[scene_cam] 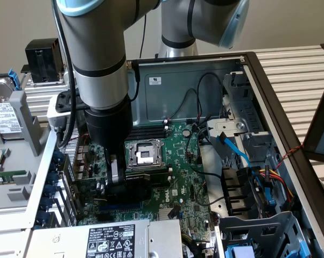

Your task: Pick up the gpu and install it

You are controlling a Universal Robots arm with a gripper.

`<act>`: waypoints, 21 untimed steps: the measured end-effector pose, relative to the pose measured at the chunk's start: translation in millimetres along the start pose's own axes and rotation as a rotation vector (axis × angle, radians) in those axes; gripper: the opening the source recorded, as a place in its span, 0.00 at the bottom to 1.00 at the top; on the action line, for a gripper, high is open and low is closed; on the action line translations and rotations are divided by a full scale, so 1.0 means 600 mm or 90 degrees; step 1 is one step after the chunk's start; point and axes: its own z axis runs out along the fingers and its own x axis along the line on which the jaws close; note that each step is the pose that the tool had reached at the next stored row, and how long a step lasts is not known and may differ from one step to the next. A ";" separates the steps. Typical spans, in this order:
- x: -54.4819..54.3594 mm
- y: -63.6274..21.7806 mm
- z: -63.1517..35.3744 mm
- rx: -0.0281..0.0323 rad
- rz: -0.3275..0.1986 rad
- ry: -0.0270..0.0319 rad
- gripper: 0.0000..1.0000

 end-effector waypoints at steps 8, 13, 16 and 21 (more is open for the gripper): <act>0.000 0.000 0.001 0.0000 0.000 0.0000 0.27; 0.000 0.000 0.001 0.0001 0.000 0.0000 0.27; 0.000 0.000 0.001 0.0001 0.000 -0.0001 0.27; 0.000 0.001 0.002 0.0003 -0.001 -0.0002 0.27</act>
